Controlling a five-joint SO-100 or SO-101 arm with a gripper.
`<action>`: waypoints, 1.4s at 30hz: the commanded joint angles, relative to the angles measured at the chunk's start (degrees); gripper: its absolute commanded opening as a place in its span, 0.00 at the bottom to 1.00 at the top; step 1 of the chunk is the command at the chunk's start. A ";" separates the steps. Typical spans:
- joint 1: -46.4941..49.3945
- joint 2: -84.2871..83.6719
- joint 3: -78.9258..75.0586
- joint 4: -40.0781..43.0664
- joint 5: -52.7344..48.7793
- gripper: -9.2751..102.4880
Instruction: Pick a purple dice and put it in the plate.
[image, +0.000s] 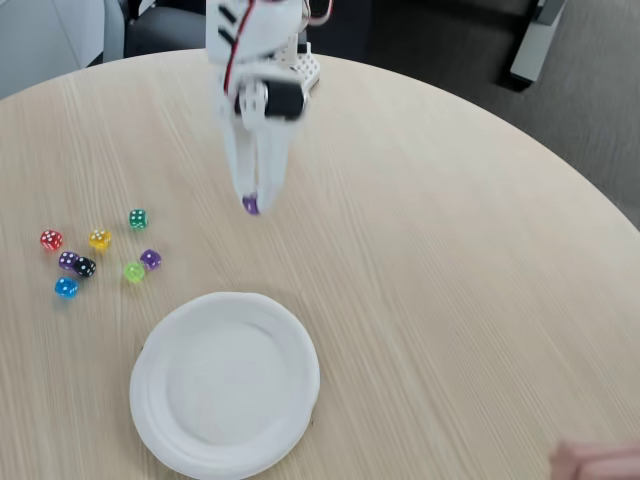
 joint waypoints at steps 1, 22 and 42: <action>0.35 -5.54 -1.76 -1.58 0.18 0.08; 0.44 -21.27 -19.25 -20.21 -16.52 0.08; 0.44 -16.00 -15.91 -12.66 -5.62 0.08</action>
